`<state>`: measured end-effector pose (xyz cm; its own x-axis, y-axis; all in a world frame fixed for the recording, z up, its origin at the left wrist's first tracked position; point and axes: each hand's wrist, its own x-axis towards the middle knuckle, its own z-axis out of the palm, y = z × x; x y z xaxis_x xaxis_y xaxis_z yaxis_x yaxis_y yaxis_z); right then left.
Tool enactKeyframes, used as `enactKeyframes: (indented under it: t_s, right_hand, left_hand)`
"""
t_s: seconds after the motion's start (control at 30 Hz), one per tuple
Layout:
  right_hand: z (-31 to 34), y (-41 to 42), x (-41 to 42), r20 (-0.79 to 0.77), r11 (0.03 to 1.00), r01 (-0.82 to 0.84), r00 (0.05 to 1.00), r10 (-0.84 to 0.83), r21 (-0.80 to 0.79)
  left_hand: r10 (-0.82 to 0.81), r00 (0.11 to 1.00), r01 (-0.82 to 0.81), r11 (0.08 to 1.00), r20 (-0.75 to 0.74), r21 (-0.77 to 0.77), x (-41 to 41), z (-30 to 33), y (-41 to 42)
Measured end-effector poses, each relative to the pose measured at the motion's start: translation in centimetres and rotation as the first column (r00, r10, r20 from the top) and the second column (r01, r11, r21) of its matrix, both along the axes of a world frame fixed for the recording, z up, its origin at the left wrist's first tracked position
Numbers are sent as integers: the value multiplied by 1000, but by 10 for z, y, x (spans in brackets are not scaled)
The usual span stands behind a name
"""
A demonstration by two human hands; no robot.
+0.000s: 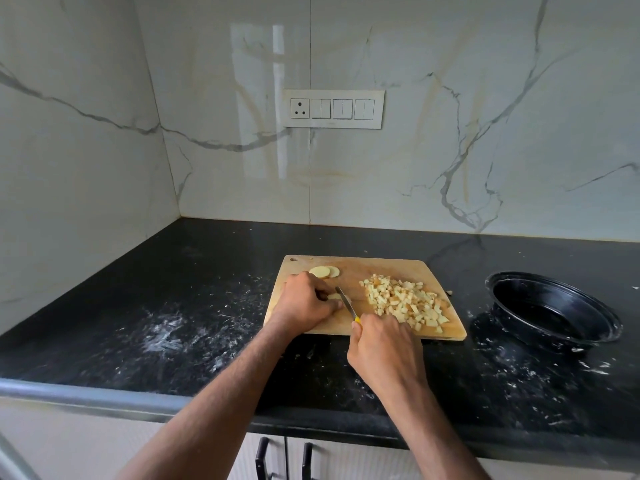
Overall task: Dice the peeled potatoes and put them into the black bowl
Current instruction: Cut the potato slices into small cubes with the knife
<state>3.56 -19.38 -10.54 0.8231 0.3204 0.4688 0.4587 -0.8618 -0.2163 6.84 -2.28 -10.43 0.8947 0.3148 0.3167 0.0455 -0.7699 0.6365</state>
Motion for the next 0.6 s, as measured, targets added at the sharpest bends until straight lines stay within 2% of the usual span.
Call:
enactKeyframes:
  t_s: [0.2,0.33,0.6]
  right_hand:
    - [0,-23,-17,17,998,60,998,-60,-2]
    - [1,-30,-20,9,992,110,994,-111,57]
    - [4,-16,-11,31,994,59,998,-62,94]
  left_hand:
    - [-5,1000,4,1000,25,22,-7,4,-3]
    - [-35,999,35,999,7,36,-11,7,-3]
    - [-37,999,37,999,26,24,-12,8,-2]
